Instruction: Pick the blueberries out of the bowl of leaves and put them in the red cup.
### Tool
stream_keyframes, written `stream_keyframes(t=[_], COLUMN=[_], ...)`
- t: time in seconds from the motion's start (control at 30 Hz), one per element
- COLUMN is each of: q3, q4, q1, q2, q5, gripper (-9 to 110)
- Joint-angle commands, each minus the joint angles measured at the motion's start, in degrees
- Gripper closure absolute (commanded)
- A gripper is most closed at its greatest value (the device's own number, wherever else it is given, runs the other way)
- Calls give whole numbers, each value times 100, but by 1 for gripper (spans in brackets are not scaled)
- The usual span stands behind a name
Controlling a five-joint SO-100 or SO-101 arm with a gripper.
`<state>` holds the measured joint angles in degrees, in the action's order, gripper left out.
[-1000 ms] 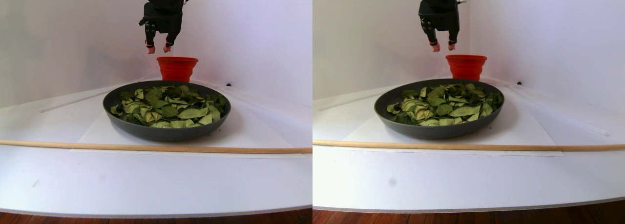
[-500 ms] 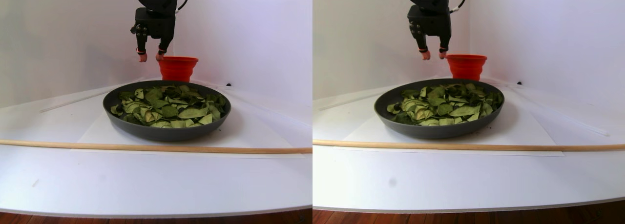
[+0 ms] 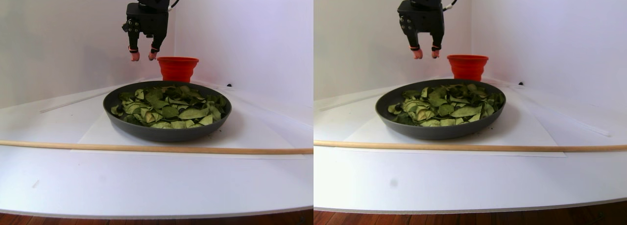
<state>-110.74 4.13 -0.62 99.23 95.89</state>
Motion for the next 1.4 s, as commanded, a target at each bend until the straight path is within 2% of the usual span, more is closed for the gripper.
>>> stream_keyframes(t=[0.0, 1.37], q3=[62, -369], q4=[44, -193], q1=[-53, -413], q2=[677, -343], q5=[-26, 18], gripper=[83, 84])
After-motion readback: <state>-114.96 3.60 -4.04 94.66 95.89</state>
